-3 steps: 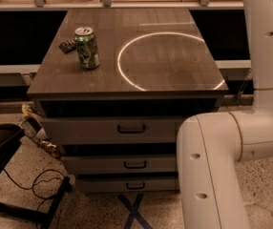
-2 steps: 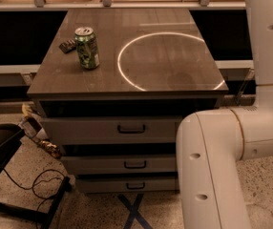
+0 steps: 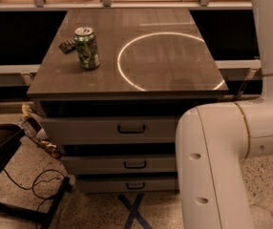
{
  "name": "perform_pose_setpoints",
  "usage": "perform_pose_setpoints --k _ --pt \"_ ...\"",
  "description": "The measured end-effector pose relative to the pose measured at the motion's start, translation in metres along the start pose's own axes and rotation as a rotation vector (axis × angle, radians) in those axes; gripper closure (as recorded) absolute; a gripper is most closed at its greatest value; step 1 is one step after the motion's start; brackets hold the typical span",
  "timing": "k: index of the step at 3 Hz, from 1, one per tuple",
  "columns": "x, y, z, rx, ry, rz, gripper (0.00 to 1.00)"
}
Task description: Move paper bowl near green can
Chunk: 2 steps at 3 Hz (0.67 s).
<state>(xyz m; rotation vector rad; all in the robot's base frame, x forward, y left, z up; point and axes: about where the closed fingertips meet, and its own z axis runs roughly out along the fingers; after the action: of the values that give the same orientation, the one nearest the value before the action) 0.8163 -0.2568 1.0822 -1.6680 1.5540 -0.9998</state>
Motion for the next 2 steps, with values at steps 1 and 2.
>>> perform_pose_setpoints --k 1,2 --pt "0.005 -0.007 -0.018 -0.016 0.03 -0.031 1.0" --pt "0.013 -0.011 -0.037 -0.059 0.073 -0.061 1.0"
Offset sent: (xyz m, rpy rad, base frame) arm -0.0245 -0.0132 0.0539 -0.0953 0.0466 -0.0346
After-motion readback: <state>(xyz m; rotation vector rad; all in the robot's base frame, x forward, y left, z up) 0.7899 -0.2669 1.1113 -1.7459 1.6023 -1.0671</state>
